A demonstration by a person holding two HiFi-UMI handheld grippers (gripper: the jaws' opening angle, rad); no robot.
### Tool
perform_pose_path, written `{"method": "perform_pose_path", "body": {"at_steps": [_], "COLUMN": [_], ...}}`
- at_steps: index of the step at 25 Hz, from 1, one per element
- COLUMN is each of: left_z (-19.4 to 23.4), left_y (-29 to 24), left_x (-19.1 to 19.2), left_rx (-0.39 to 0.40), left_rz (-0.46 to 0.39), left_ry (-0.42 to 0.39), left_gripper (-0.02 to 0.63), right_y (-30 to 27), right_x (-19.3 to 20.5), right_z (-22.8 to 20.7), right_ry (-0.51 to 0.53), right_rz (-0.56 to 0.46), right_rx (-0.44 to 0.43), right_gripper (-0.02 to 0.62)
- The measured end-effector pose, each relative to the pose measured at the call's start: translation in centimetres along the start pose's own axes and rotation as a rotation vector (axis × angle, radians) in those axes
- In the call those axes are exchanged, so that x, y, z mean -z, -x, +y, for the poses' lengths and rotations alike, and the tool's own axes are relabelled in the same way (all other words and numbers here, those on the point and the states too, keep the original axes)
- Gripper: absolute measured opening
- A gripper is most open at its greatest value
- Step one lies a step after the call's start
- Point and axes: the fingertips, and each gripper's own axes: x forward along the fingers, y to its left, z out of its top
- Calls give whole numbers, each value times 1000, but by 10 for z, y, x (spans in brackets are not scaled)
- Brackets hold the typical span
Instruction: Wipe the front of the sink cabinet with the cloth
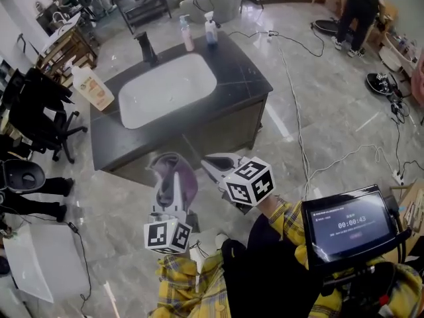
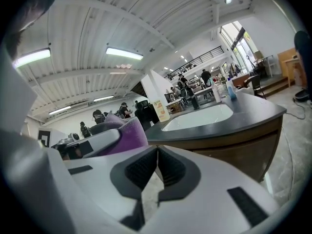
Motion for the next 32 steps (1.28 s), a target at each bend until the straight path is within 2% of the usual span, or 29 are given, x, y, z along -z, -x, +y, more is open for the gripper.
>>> {"method": "perform_pose_path", "body": {"at_steps": [5,18,26,32], "left_z": [-4,4,2,2], "left_y": [14,47,54,58], "left_x": [2,11,10,7], "left_rx": [39,59,89,83], "left_rz": [7,31,38,24], "left_ry": [17,50,32,32], "left_gripper": [52,52,51,52], "right_y": [2,4,11,13], "right_x": [5,27,29,28], "right_z": [14,49,52,51], "right_ry": [9,56,48,71], "right_rz": [1,27,-1,-5], "right_rx": [-7,-9,14,23], "right_gripper": [6,6,6,6]}}
